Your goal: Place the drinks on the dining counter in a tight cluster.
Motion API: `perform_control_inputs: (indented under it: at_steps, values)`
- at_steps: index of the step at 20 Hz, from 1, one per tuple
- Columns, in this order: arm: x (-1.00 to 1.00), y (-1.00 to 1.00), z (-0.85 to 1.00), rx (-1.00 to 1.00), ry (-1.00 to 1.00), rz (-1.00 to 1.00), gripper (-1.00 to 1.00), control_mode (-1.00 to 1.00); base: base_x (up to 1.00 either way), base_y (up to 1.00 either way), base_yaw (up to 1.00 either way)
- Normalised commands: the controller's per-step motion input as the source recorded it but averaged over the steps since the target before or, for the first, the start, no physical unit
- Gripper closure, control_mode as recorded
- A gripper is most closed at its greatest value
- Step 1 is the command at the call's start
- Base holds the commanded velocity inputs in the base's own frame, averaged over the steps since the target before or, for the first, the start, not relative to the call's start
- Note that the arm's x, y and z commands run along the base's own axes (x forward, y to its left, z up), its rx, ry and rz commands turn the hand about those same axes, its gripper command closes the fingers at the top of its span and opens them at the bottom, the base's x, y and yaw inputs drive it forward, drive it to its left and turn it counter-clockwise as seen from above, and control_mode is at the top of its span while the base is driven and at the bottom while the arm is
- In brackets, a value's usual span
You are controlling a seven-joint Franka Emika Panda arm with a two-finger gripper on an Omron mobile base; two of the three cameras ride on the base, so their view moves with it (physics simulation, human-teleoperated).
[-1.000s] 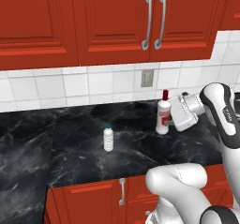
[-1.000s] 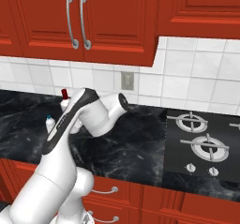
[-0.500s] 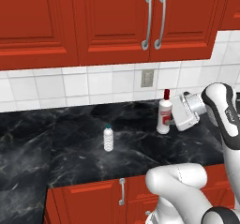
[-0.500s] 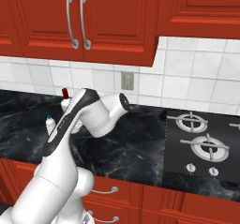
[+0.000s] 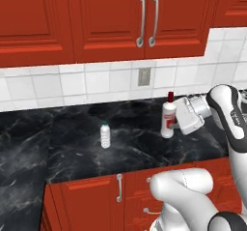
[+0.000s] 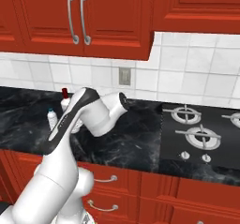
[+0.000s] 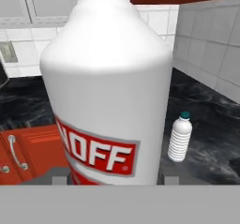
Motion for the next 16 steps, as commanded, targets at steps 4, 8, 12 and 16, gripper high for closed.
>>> perform_control_inputs:
  at_steps: [4, 8, 12, 16]
  values:
    - [0.00, 0.00, 0.00, 0.00, 0.00, 0.00, 1.00, 1.00, -0.98, -0.78, -0.30]
    - [0.00, 0.00, 0.00, 0.00, 0.00, 0.00, 1.00, 1.00, -0.35, -1.00, -0.52]
    - [0.00, 0.00, 0.00, 0.00, 0.00, 0.00, 1.00, 1.00, 0.00, -0.89, -0.73]
    - [0.00, 0.00, 0.00, 0.00, 0.00, 0.00, 1.00, 1.00, 0.00, -0.56, -0.80]
